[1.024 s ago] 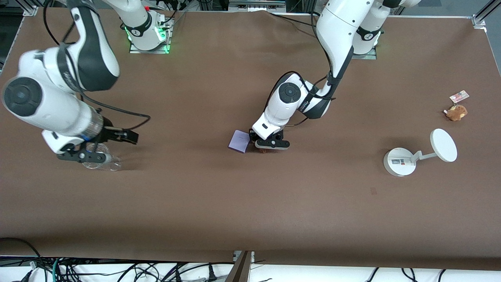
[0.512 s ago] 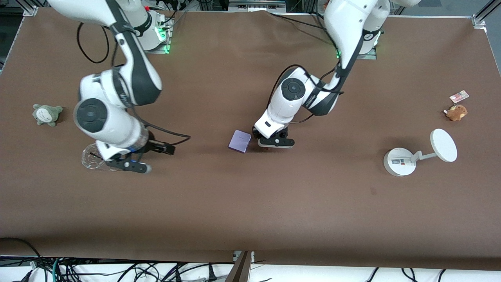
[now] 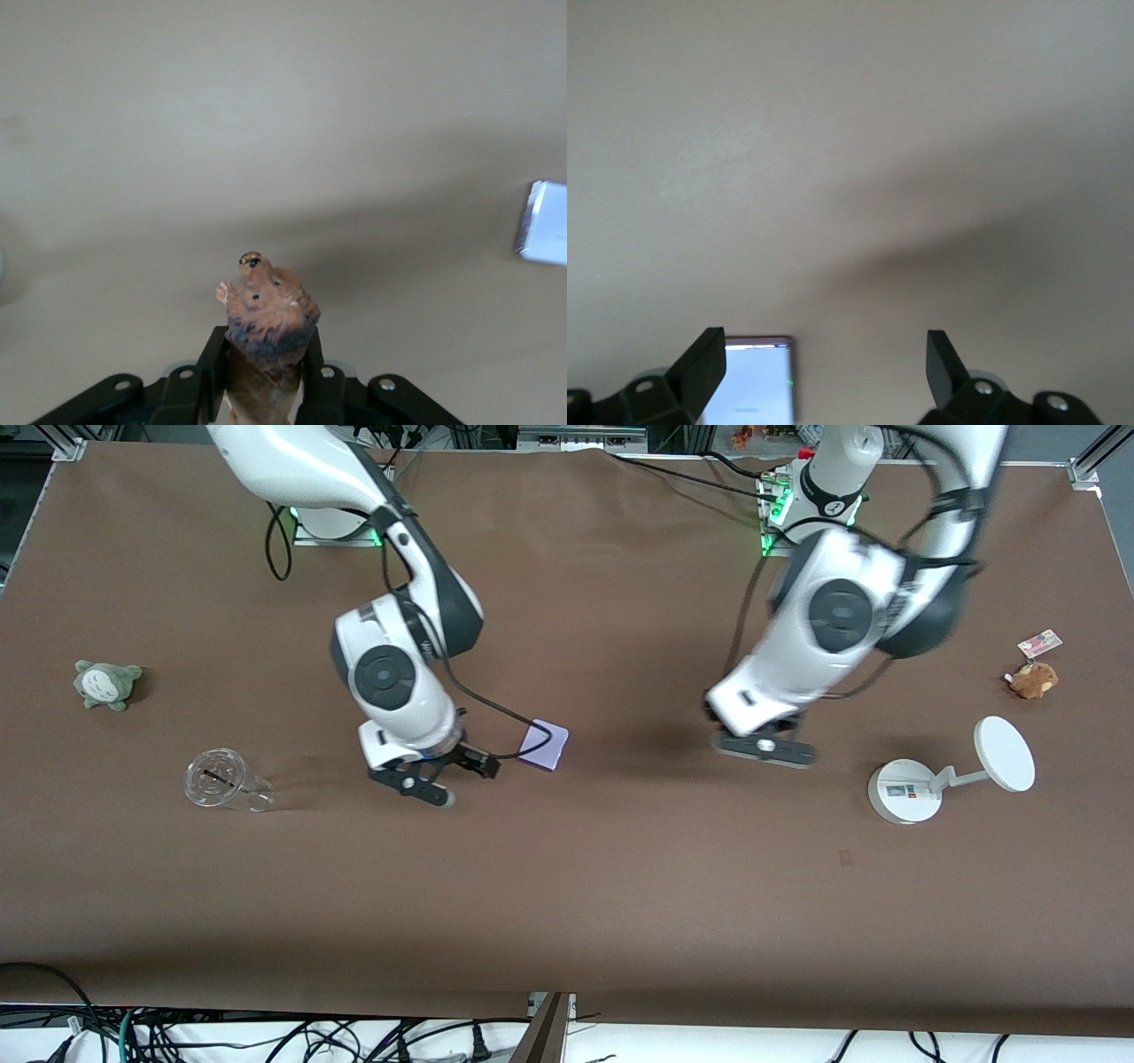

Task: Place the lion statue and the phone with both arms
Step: 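Carry the lion toward the lamp while the right gripper reaches the phone, then lower the lion beside the lamp base while the right gripper grasps the phone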

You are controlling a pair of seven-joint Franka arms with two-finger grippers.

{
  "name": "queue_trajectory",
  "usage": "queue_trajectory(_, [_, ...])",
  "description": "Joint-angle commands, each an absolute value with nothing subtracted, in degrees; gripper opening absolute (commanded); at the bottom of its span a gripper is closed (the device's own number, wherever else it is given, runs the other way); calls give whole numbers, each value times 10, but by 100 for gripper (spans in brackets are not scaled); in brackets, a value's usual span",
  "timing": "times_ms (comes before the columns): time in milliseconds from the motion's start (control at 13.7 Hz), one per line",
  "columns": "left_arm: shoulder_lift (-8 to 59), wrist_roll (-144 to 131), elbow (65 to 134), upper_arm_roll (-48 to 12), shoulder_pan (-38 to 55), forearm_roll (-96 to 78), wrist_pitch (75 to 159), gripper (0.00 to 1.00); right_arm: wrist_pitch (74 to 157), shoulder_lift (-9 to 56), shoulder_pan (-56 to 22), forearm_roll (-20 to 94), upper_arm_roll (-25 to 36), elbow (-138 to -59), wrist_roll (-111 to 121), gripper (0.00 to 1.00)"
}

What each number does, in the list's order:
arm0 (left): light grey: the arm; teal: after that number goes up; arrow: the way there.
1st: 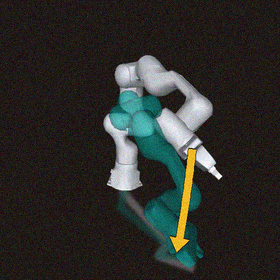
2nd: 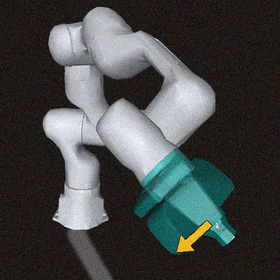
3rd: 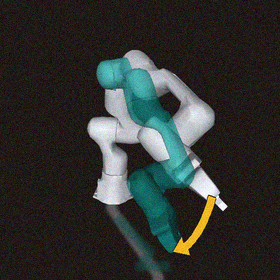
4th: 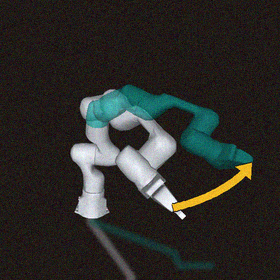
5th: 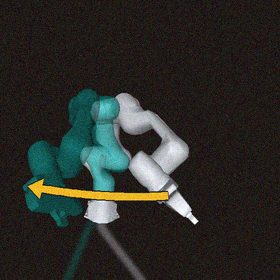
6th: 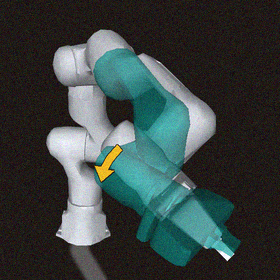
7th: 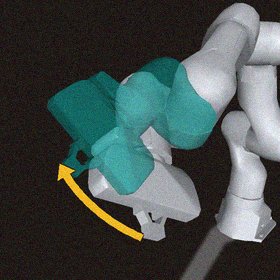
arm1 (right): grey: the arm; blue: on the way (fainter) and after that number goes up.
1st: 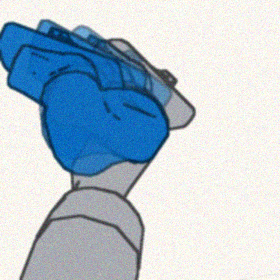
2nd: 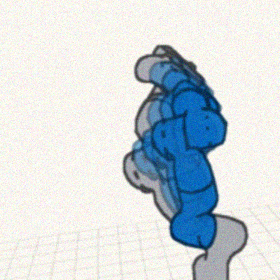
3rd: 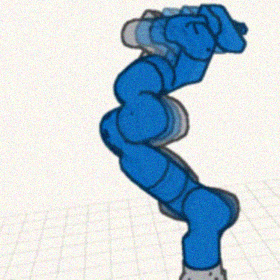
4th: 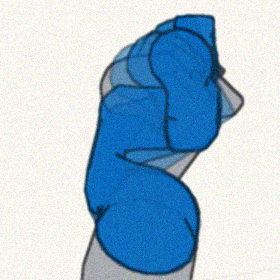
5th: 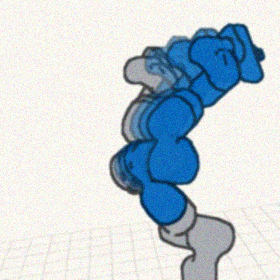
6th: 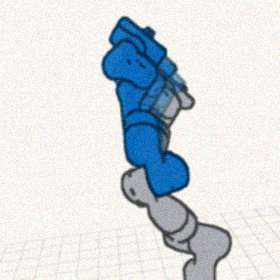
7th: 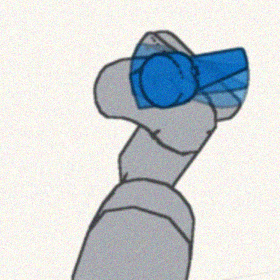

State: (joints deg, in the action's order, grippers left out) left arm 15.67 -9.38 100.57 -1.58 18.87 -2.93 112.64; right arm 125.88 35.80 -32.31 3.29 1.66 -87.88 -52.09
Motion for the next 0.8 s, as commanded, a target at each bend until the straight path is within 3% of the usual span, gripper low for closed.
queue_trajectory(0, [127,-34,1019,-25,129,-46,1090,1,1302,393,-358,40,11,-858,-586,100])
queue_trajectory(439, [170,66,1031,-25,15,-46,1116,2,1308,451,-416,33,11,-824,-633,100])
queue_trajectory(732, [227,77,1058,-25,-5,-45,1223,4,1308,467,-421,31,11,-825,-610,100])
